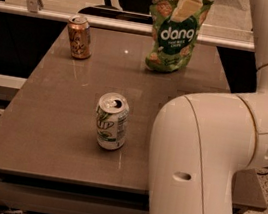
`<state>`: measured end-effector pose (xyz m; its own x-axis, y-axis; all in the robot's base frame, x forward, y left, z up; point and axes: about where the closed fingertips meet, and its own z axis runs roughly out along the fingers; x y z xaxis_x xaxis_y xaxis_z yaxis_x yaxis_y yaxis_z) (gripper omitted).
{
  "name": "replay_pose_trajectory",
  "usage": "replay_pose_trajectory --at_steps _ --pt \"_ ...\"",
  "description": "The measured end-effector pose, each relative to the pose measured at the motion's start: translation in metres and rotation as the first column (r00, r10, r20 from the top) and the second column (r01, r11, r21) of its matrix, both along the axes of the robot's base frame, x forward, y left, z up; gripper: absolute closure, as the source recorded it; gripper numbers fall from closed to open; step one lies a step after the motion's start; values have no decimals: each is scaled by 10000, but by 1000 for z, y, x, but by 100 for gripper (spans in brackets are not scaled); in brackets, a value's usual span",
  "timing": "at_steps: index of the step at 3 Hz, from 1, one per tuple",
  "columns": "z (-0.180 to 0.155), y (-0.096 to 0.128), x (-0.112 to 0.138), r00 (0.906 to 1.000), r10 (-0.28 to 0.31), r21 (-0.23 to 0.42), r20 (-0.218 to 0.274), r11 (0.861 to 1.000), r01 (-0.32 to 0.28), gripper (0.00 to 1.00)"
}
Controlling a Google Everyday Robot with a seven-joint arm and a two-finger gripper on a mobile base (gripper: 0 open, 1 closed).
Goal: Move green rice chip bag near 7up can
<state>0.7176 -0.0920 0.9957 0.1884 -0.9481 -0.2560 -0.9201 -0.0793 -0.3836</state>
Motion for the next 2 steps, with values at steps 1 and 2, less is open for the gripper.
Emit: replay_pose_trajectory --at_steps 1,2 --pt "2 -1 -2 10000 -88 -61 -17 9999 88 88" --pt "5 -4 -4 9998 -203 -111 -38 9997 202 100"
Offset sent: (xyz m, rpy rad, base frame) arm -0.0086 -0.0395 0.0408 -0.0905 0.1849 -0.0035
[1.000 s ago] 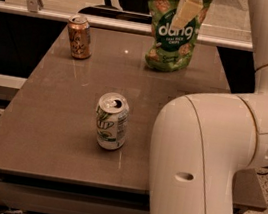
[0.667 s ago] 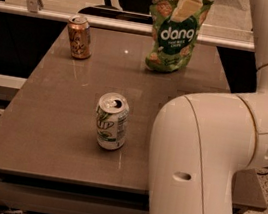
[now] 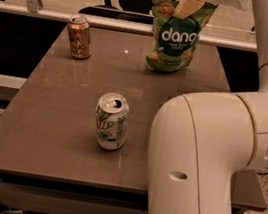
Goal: Move green rice chip bag near 7up can
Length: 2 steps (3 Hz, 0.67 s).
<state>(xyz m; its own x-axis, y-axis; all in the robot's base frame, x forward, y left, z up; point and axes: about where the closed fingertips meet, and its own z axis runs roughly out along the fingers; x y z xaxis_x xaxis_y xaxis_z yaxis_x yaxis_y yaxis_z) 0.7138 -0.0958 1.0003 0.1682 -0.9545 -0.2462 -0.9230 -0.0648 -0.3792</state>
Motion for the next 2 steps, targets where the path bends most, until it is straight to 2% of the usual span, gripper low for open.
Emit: replay_pose_trajectory --at_steps 2 --pt "23 -14 -10 9987 -424 -189 296 9989 430 100"
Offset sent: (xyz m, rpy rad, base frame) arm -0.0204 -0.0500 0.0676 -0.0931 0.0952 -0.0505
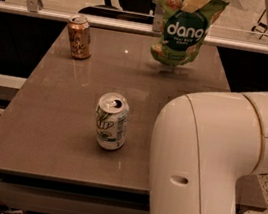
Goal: Move green rice chip bag near 7up can
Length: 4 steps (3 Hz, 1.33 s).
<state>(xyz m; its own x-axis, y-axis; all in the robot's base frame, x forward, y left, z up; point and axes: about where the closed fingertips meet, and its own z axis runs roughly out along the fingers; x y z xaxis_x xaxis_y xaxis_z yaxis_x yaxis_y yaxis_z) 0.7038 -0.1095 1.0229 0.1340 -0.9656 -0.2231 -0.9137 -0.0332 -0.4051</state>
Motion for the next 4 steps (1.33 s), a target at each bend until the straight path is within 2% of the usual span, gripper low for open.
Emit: replay_pose_trajectory --at_steps 4 --pt "67 -33 -41 9916 -1019 -272 802 9942 1044 100"
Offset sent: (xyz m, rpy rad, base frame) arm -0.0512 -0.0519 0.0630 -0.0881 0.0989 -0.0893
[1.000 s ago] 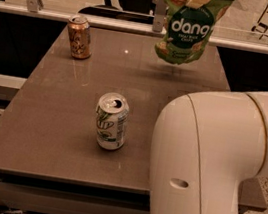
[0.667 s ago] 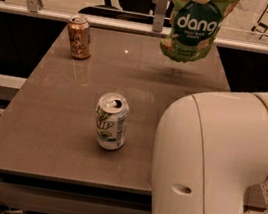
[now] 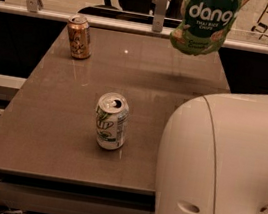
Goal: Move green rice chip bag near 7up can
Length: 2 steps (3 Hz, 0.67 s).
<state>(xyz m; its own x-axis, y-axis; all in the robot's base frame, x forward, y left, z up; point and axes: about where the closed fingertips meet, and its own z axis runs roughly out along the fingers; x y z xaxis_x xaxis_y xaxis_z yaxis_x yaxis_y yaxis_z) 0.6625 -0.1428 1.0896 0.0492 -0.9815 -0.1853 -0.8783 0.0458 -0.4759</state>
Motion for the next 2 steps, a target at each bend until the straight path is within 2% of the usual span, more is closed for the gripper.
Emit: replay_pose_trajectory --at_steps 1,2 --pt "16 -1 -13 9999 43 98 166 9999 -45 100" --pt "26 3 -27 9990 388 394 236 9984 -397 100"
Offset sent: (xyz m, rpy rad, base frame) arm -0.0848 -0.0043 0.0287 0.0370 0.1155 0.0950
